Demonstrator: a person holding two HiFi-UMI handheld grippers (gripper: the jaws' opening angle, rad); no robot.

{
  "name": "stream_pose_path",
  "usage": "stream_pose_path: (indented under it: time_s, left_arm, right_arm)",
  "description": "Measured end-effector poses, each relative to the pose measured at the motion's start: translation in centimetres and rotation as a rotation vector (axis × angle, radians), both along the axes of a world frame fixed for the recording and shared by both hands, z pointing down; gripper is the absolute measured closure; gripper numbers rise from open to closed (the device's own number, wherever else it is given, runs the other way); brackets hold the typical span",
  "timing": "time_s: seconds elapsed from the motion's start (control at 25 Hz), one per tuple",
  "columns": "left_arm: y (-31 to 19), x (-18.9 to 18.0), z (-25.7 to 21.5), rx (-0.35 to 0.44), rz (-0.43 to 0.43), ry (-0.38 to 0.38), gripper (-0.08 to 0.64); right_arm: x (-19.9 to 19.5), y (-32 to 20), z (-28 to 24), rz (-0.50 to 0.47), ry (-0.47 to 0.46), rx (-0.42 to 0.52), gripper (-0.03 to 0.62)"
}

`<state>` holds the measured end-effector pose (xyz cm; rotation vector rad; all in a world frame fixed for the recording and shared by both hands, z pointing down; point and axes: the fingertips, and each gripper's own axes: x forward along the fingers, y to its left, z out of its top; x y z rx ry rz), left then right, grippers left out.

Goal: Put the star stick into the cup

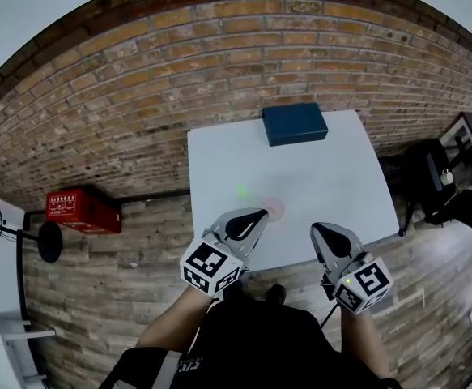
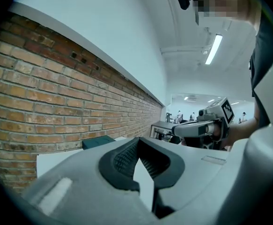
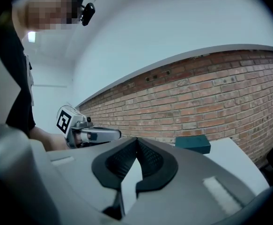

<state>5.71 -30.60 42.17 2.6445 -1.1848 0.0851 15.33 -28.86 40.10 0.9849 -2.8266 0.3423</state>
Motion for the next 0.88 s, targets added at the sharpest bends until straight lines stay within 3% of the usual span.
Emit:
stream_pose_path:
  time_s: [0.36,0.48,0.64,0.88]
  left_arm:
    - [-0.1,-1.4,-1.1,0.005,-0.225,-0.066,0.554]
    - [-0.1,-2.1,-1.0,0.008,-0.236,-0.120,0.554]
    - [-0.3,-3.4,-2.5,0.046,-0.252,-0.124,0.554]
    - [-0.6,-5.3,-2.6,0.060,-0.294,-0.103,0.554]
  right_arm:
    - [1.7,-1.2,-0.3,-0.043,-0.032,0.046,0.594]
    - [1.2,-1.4,-0.8,-0.041,-0.076,0.058,0.594]
    - [0.7,-1.5,-2.2,-0.017,-0.115,0.085,0.594]
    - [-0.9,-1.3,-2.4,-0.016,-0.062,0.138,0.595]
